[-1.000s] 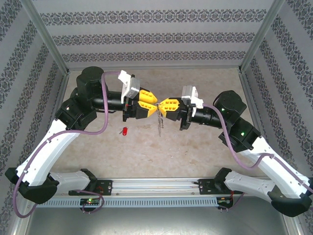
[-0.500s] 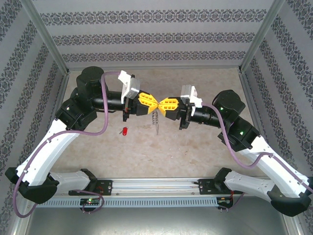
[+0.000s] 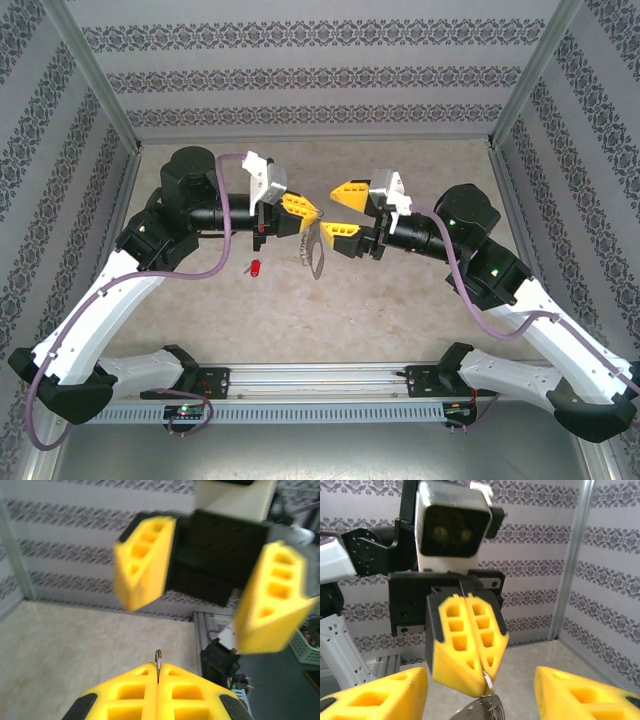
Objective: Put the keys on the keyring
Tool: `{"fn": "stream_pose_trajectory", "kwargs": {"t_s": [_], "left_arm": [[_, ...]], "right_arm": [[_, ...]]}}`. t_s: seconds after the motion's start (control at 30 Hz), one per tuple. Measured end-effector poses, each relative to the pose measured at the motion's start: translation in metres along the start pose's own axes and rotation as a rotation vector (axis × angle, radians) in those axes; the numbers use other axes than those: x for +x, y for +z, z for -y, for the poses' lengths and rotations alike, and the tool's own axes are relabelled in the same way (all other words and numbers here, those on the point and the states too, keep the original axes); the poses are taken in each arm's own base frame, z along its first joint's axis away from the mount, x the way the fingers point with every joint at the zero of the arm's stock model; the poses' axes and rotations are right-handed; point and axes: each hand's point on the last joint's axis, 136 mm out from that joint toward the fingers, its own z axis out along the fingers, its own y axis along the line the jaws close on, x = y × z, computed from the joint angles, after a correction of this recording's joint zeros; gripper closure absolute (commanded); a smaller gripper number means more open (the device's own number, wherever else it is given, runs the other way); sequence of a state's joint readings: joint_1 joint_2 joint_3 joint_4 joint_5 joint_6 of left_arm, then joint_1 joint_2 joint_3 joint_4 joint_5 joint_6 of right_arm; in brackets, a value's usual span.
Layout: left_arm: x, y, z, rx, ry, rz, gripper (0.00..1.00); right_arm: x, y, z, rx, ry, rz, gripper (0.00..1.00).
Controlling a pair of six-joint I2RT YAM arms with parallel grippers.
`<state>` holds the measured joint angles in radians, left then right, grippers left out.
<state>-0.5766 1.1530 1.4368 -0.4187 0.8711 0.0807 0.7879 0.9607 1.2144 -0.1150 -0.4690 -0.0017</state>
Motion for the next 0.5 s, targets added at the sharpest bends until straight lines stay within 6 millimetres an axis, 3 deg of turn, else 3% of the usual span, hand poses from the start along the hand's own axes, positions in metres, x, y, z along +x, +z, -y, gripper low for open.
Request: {"fn": "stream_pose_trajectory", "kwargs": {"t_s": [0.07, 0.17, 0.37, 0.5], "left_arm": [[0.012, -0.005, -0.020, -0.082, -0.046, -0.017, 1.00], [0.032, -0.017, -0.051, -0.228, -0.119, -0.045, 1.00], [0.065, -0.057, -0.092, -0.502, -0.241, -0.089, 1.00], [0.078, -0.086, -0.102, -0.650, -0.284, -0.085, 1.00]], "right_arm": [[0.006, -0.001, 0.007, 0.042, 0.020, -0.025, 0.21], [0.019, -0.005, 0.026, 0.137, 0.068, -0.075, 0.02], [0.051, -0.015, 0.083, 0.380, 0.198, -0.220, 0.02], [0.099, -0.004, 0.111, 0.475, 0.301, -0.376, 0.02]]}}
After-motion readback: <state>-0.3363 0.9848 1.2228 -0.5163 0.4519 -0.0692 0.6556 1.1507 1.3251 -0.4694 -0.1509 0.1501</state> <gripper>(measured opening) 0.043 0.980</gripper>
